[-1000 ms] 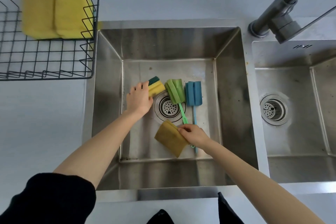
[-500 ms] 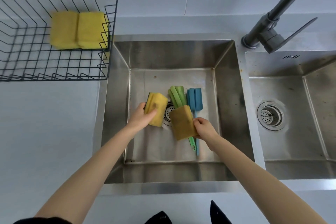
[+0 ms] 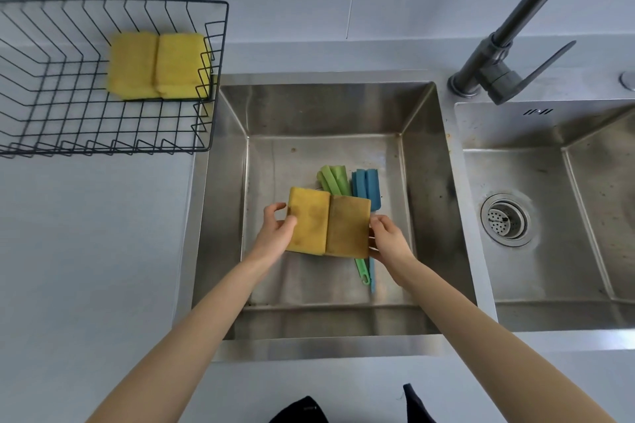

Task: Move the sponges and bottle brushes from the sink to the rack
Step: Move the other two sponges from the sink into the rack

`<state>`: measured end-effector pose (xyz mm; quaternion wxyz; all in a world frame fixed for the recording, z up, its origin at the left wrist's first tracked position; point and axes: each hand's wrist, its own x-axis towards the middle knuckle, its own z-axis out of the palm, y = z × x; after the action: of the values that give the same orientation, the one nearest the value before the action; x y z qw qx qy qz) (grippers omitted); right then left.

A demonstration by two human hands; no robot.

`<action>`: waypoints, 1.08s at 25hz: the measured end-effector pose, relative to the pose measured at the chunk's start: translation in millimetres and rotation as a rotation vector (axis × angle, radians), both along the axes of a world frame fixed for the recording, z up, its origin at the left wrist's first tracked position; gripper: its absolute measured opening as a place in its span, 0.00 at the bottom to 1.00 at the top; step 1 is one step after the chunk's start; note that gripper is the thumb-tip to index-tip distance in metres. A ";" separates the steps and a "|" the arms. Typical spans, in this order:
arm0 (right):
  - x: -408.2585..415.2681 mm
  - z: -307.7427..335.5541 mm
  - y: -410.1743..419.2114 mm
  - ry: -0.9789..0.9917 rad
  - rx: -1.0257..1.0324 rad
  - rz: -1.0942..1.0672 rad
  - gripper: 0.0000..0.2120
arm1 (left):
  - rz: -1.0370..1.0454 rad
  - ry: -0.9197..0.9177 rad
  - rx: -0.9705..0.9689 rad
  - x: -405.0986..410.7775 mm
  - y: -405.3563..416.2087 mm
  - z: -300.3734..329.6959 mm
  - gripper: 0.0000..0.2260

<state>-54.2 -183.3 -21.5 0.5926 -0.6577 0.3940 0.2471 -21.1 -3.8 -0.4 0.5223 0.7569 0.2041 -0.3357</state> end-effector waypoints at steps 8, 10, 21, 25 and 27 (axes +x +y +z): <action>-4.5 12.3 -2.8 -0.091 -0.057 0.103 0.21 | -0.067 0.001 -0.018 -8.8 2.8 11.3 0.22; -6.5 17.2 -2.8 -0.120 -0.101 0.133 0.21 | -0.084 -0.014 -0.033 -11.2 5.0 15.7 0.22; -12.7 63.1 -0.7 -0.308 -0.097 0.113 0.15 | -0.107 -0.236 -0.049 -14.5 28.4 52.2 0.20; -7.7 84.3 7.6 -0.395 -0.094 0.063 0.12 | -0.071 -0.341 -0.075 -14.2 43.7 72.2 0.19; -4.3 93.6 14.9 -0.421 -0.095 0.051 0.12 | -0.045 -0.381 -0.078 -13.8 54.3 79.5 0.18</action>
<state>-58.4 -168.4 72.1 0.6238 -0.7317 0.2559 0.1003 -34.9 50.5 79.2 0.5729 0.7901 0.0714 -0.2059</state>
